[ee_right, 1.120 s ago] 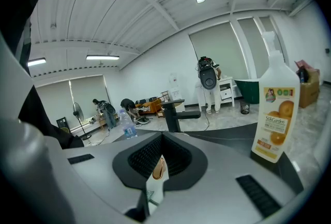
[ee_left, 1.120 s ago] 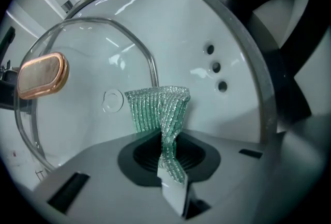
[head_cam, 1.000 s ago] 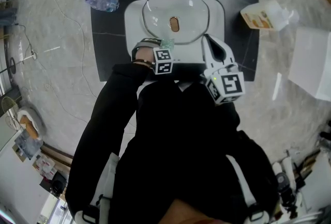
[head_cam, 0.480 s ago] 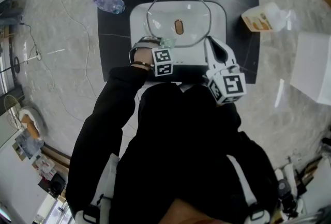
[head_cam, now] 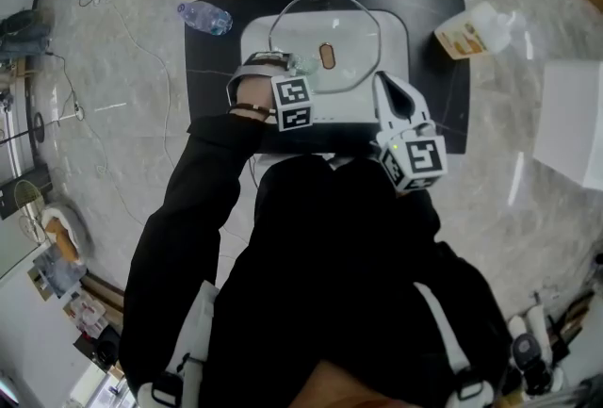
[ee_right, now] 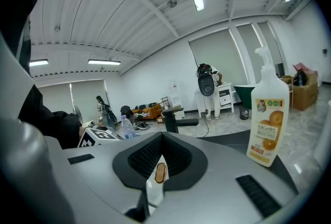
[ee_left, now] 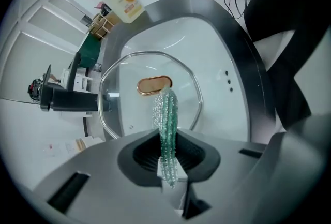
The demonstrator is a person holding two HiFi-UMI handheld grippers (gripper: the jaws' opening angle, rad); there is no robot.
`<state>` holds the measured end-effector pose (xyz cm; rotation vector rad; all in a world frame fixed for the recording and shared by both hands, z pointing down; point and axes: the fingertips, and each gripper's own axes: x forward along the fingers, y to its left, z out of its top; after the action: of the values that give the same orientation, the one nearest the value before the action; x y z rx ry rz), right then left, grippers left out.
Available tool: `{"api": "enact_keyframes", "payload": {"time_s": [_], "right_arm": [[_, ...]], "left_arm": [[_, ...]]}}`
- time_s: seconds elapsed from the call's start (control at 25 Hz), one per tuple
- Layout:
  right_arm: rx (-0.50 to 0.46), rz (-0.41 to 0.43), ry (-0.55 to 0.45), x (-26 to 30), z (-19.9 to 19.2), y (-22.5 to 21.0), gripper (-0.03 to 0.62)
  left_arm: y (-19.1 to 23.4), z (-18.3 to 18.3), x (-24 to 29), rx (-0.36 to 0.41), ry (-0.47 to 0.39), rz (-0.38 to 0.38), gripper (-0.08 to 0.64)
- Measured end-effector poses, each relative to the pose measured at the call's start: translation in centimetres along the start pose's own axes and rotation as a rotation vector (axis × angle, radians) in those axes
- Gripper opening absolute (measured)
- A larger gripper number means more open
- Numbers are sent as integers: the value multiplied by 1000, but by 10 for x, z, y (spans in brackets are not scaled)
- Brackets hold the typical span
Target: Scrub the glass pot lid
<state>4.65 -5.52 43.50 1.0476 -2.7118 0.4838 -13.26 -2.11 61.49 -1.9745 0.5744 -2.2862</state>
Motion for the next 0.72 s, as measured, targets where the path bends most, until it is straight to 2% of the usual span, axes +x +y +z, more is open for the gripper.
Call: {"api": "enact_keyframes", "payload": {"time_s": [0.2,0.56,0.72], "right_arm": [[8,-16,-15,-8,0,-7,0],[26,-64,-32,-19,3,-21,0],[36,-87,-30,-23,2,-28,0]], "left_arm": [[35,7,-22,-23,-19,60,54],[81,55,-50,-1,-77,141,54],[107,68,-50,-33,-84,185,55]]}}
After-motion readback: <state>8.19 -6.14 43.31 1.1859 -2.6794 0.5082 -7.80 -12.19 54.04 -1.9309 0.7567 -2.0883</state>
